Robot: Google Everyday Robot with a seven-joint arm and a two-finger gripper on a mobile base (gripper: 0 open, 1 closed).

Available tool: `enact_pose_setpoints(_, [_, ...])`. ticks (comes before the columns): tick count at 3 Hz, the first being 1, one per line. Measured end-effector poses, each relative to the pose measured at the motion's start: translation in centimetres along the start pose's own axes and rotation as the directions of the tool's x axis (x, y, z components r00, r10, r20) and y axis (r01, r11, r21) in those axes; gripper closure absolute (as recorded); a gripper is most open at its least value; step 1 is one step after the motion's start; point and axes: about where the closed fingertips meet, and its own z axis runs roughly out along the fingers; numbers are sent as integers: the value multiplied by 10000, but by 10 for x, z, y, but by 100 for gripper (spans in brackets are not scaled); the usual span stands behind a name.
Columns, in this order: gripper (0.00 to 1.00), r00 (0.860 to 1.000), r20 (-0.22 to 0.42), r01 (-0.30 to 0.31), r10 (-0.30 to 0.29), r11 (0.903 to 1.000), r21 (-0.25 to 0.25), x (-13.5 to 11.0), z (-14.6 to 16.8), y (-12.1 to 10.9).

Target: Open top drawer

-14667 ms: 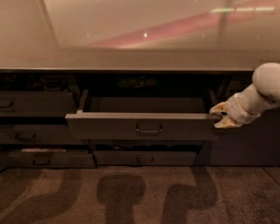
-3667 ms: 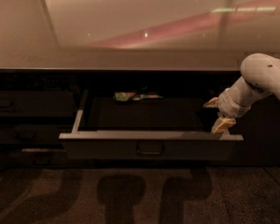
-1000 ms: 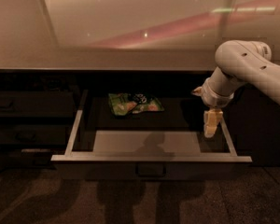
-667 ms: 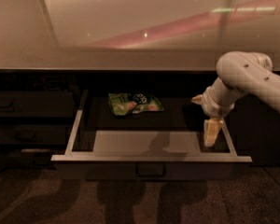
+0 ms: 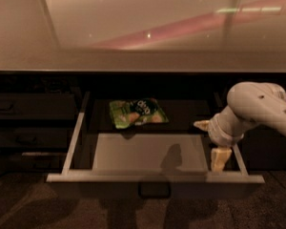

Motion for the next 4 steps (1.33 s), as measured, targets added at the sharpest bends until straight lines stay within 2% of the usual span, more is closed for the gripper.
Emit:
enact_pose_setpoints(1, [0,9996,143,243,-244,9997,40,1,-4,24])
enact_pose_setpoints(2, [0,9991,-320,266,-263,9996,76,12,-8,51])
enact_pose_setpoints(3, [0,9949,-991,172,-184,9998,-129,29,-6,80])
enact_pose_setpoints(4, [0,9905,-1376,-8,-41,9994,-354,41,-3,93])
